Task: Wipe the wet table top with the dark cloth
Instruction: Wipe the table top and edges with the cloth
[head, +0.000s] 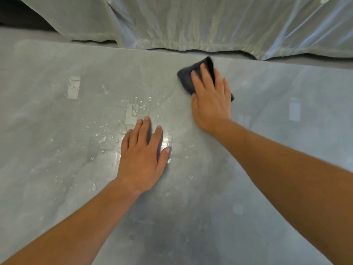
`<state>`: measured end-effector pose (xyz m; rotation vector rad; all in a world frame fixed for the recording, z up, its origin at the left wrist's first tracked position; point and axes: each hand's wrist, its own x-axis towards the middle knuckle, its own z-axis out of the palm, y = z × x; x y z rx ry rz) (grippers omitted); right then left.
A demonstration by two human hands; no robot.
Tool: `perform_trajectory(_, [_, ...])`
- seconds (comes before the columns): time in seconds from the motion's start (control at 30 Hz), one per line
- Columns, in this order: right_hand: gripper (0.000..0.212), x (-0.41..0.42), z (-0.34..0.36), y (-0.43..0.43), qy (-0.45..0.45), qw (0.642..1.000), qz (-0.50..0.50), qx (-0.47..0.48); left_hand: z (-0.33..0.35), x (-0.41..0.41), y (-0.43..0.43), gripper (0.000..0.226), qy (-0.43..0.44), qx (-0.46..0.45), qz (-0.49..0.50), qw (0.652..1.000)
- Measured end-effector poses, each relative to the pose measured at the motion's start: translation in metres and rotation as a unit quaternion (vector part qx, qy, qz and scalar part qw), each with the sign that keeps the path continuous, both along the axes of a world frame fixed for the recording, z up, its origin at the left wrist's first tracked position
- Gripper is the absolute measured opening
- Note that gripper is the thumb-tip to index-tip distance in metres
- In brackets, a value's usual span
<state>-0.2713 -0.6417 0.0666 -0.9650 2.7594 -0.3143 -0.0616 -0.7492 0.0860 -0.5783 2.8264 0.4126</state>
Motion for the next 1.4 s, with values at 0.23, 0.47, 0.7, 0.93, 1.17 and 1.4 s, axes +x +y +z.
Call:
perform_trajectory(0.23, [0.056,-0.014,0.000,0.034,-0.013,0.992,0.126,0.023,-0.001,0.001,-0.001,0.062,-0.008,-0.001,-0.006,1.000])
perform_trajectory(0.47, [0.053,0.055,-0.003,0.028,0.011,1.000,0.007,-0.010,0.000,0.006,-0.010,0.065,-0.002,0.017,-0.023,1.000])
perform_trajectory(0.7, [0.056,0.057,-0.002,0.066,0.007,0.991,0.135,0.021,0.011,0.011,-0.026,0.070,-0.019,0.059,-0.075,0.995])
perform_trajectory(0.93, [0.055,0.136,-0.002,0.047,-0.001,1.000,0.003,0.007,0.016,0.050,-0.019,0.069,-0.036,0.067,-0.106,0.991])
perform_trajectory(1.17, [0.056,0.103,0.001,0.069,-0.007,0.997,0.074,0.006,0.005,0.059,-0.026,0.068,-0.033,0.056,-0.132,0.989])
perform_trajectory(1.4, [0.055,0.171,0.000,0.056,-0.005,0.998,-0.060,-0.004,0.001,0.061,-0.030,0.071,-0.028,0.076,-0.136,0.987])
